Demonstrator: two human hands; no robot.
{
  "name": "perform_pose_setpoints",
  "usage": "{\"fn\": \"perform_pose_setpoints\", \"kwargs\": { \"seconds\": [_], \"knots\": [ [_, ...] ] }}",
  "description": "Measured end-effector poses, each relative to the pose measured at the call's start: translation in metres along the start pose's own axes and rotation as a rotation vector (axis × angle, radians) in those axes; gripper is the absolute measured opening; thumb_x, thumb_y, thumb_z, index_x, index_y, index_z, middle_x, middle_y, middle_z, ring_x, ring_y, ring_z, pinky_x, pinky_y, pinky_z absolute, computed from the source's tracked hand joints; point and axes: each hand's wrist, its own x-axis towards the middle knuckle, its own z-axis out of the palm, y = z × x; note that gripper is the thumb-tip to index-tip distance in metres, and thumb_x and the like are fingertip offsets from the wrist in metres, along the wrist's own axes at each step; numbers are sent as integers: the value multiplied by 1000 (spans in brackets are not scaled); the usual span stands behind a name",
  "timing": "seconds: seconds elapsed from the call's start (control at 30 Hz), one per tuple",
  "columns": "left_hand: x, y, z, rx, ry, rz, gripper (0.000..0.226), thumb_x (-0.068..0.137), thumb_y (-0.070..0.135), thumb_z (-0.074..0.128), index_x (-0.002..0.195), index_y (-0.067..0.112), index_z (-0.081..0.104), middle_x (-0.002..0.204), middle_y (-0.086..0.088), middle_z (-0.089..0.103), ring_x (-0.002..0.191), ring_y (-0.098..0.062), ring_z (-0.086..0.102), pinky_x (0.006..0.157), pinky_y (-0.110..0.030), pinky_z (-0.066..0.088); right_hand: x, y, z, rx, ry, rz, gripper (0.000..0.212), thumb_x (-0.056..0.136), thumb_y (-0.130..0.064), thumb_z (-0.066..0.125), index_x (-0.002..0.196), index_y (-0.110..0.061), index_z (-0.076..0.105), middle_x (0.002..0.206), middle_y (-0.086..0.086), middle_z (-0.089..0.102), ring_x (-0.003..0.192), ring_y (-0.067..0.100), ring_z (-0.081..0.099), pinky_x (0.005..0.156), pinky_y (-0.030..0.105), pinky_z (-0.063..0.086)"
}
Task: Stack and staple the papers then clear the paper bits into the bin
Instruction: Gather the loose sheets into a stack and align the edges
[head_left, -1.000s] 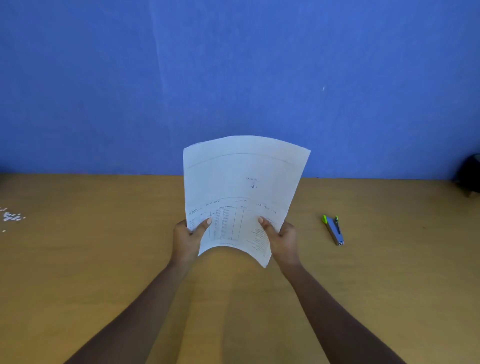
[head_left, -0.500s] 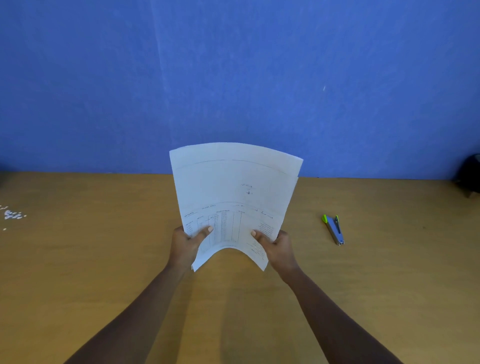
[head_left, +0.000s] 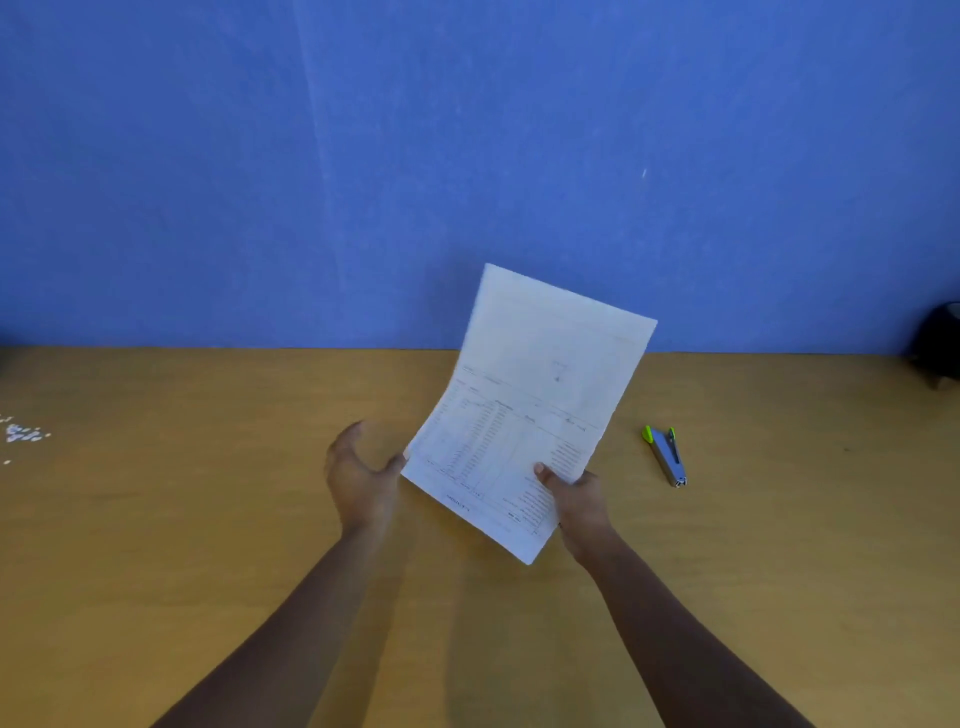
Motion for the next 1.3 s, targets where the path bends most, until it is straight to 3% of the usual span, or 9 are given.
{"fn": "perform_pose_setpoints", "kwargs": {
  "seconds": [0.2, 0.3, 0.4, 0.53, 0.67, 0.87, 1.0, 1.1, 1.3],
  "knots": [
    [-46, 1, 10, -227, -282, -588, 51, 76, 18, 74, 115, 8, 44, 94, -14, 58, 72, -24, 60, 65, -31, 53, 4, 8, -2, 106, 95, 187, 22, 88, -3, 58, 109, -4, 52, 104, 10, 59, 97, 28, 56, 92, 47, 49],
    [-67, 5, 14, -337, -484, -778, 41, 77, 18, 73, 107, 3, 49, 89, -17, 60, 70, -25, 64, 60, -34, 59, 7, 11, 1, 104, 125, 250, 34, 88, -5, 60, 119, 0, 49, 111, 14, 58, 100, 30, 55, 91, 46, 49],
    [-80, 11, 17, -420, -636, -818, 21, 80, 11, 68, 92, -5, 61, 92, -24, 66, 74, -27, 68, 57, -30, 59, 6, 14, 4, 96, 153, 280, 36, 87, -6, 61, 120, 2, 50, 121, 18, 58, 109, 33, 55, 90, 44, 49],
    [-84, 13, 17, -436, -623, -747, 2, 78, -6, 65, 79, -7, 64, 82, -22, 68, 64, -24, 70, 54, -27, 59, 1, 15, 4, 79, 154, 282, 34, 88, -10, 61, 119, 0, 51, 108, 12, 57, 97, 26, 53, 67, 32, 50],
    [-84, 17, 16, -392, -596, -694, 5, 76, -10, 65, 77, -5, 64, 79, -19, 68, 56, -20, 70, 48, -23, 55, -2, 23, -1, 112, 162, 249, 35, 87, -19, 64, 116, -5, 52, 110, 10, 58, 98, 24, 54, 85, 36, 48],
    [-84, 21, 14, -366, -550, -642, 8, 76, -11, 65, 74, -4, 64, 74, -16, 68, 52, -19, 69, 48, -22, 55, -22, 28, -11, -295, 477, -191, 32, 82, -24, 68, 96, -7, 45, 82, 2, 52, 79, 22, 53, 57, 23, 39],
    [-83, 21, 16, -357, -507, -633, 9, 75, -10, 67, 70, -3, 65, 67, -14, 69, 53, -20, 69, 50, -24, 57, -33, 39, -16, -608, 86, -753, 19, 83, -25, 65, 93, -9, 63, 86, -7, 51, 78, 1, 54, 64, 3, 41],
    [-83, 21, 17, -355, -494, -635, 7, 74, -8, 68, 72, -1, 66, 66, -13, 70, 56, -21, 68, 53, -26, 58, -36, 46, -18, -775, -203, -924, 22, 82, -28, 59, 93, -12, 69, 94, -3, 59, 91, 2, 51, 81, 2, 37],
    [-82, 20, 16, -325, -468, -672, 9, 73, -4, 71, 81, -3, 67, 75, -14, 70, 56, -17, 68, 55, -25, 56, -31, 54, -20, -831, -252, -1061, 24, 80, -30, 64, 95, -12, 70, 88, 1, 66, 88, 4, 54, 75, 15, 46]
  ]
}}
